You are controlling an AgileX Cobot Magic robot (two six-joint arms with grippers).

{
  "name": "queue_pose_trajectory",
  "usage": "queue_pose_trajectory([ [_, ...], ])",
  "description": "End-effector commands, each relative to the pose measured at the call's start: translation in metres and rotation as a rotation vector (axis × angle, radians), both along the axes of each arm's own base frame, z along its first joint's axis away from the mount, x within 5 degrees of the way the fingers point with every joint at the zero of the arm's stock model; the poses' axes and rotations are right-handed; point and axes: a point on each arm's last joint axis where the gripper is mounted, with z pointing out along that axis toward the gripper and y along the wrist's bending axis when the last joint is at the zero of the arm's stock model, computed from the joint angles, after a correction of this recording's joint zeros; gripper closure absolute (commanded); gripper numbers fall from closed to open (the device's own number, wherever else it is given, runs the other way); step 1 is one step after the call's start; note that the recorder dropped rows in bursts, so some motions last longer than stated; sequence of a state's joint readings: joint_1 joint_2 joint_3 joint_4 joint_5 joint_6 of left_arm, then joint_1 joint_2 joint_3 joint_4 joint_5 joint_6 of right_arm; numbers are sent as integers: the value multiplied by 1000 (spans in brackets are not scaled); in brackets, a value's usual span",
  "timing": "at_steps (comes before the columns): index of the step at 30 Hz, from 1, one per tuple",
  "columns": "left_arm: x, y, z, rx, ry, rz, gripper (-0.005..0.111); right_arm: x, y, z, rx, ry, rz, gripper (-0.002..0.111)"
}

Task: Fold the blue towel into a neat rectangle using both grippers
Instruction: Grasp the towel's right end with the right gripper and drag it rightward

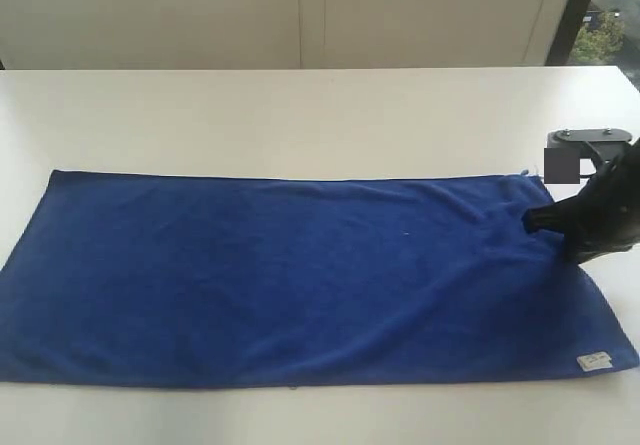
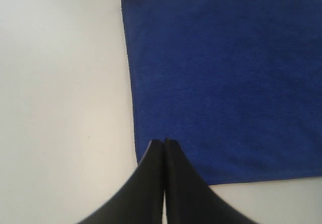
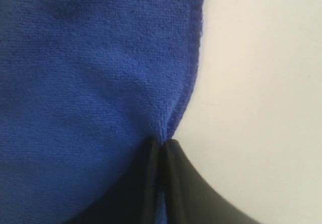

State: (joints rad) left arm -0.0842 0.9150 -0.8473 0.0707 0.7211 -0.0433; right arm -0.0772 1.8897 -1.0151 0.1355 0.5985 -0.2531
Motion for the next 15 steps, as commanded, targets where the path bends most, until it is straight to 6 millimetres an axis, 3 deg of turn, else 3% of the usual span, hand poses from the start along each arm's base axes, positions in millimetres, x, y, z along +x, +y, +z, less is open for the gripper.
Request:
queue_pose_trajectory([
  [1, -2, 0, 0, -7, 1, 7, 107, -3, -1, -7, 14, 51, -49, 108],
  [5, -2, 0, 0, -7, 1, 7, 107, 11, -11, 8, 11, -13, -82, 108],
  [8, -2, 0, 0, -7, 1, 7, 107, 17, -34, 16, -2, -48, -150, 108],
  [15, -2, 0, 0, -7, 1, 7, 107, 18, -112, 35, -25, -151, -374, 108],
])
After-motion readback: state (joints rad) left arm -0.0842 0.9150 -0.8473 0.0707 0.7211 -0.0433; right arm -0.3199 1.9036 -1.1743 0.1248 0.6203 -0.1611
